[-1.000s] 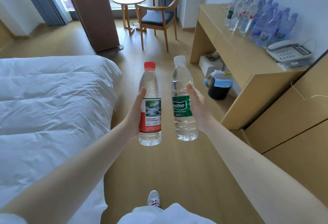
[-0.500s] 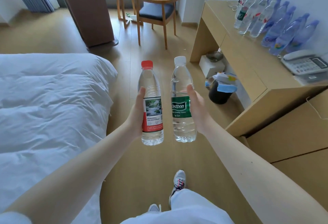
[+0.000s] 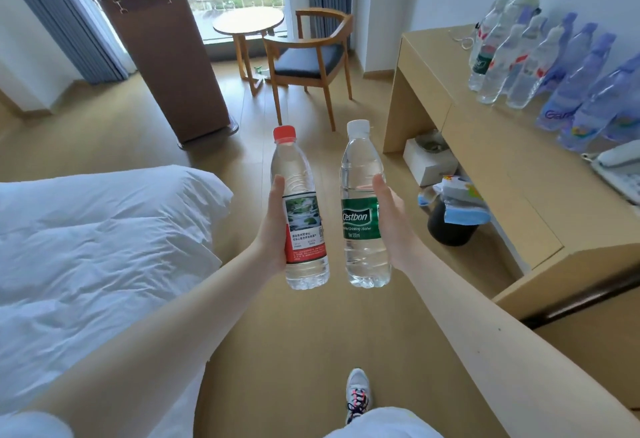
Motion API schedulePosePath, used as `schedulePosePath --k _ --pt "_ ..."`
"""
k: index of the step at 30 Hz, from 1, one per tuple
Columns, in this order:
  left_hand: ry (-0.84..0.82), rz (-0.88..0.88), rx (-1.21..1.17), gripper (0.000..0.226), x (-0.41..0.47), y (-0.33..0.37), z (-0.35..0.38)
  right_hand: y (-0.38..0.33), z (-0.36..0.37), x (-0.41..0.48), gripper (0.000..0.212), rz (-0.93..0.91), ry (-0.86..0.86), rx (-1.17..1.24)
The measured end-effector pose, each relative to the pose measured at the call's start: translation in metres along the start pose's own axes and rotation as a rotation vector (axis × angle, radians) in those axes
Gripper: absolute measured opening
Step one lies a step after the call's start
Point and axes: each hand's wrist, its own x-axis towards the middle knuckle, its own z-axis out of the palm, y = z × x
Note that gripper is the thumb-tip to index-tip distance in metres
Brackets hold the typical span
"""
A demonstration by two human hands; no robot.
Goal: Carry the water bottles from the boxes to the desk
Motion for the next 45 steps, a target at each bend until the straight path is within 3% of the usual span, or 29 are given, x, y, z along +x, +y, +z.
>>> schedulePosePath --k 3,9,11,15,17,21,32,45 --pt "-0.01 -0.025 0.005 0.066 0.044 0.012 0.033 -0.016 -0.033 0.042 0.039 0.005 0.01 0.04" --pt "-0.046 -0.063 0.012 0.067 0.109 0.021 0.08 -0.025 -0.085 0.095 0.041 0.02 0.113 0.073" --pt "-0.065 -0.075 0.021 0.067 0.127 0.026 0.091 -0.03 -0.097 0.105 0.047 0.018 0.147 0.064" --pt "-0.103 -0.111 0.065 0.069 0.16 0.029 0.115 -0.034 -0.121 0.123 0.077 0.07 0.191 0.068" --pt "-0.119 -0.128 0.088 0.069 0.176 0.028 0.125 -0.037 -0.13 0.129 0.079 0.08 0.219 0.087" --pt "-0.192 -0.156 0.143 0.066 0.216 0.028 0.137 -0.043 -0.147 0.148 0.05 0.049 0.311 0.103" --pt "-0.406 -0.198 0.251 0.078 0.353 0.082 0.157 -0.074 -0.157 0.245 0.056 0.0 0.538 0.03" --pt "-0.461 -0.212 0.206 0.074 0.494 0.17 0.139 -0.122 -0.135 0.388 0.054 -0.008 0.589 -0.01"
